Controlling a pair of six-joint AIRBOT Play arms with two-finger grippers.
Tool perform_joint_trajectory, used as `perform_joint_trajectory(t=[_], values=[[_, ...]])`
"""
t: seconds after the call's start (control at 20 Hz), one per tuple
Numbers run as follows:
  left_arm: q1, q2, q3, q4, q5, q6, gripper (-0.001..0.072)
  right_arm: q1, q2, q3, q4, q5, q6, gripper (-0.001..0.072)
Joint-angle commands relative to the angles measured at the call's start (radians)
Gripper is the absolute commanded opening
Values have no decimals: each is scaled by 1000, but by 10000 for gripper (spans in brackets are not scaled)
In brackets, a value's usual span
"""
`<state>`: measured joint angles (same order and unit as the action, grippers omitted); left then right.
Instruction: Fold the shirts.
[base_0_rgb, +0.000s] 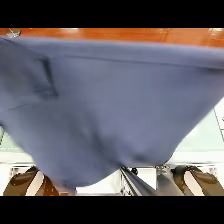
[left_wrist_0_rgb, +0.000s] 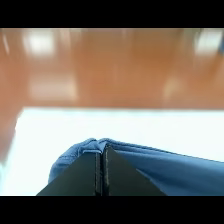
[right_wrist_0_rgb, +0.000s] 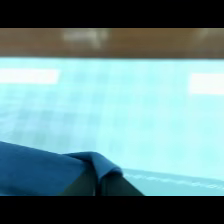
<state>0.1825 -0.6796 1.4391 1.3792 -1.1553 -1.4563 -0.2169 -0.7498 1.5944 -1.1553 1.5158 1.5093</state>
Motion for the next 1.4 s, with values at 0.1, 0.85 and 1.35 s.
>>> perform_joint_trajectory(t=[0.1, 0.85, 1.35], values=[[-20, -301, -149, -121, 161, -15, 19, 19, -260, -259, 114, -234, -93, 31], [-91, -859, -92, -210, 305, -248, 19, 72, -1050, 119, 179, -324, 45, 32], [-29, -898, -175, -134, -84, 8, 20, 89, -1038, 3, 18, -55, -40, 32]])
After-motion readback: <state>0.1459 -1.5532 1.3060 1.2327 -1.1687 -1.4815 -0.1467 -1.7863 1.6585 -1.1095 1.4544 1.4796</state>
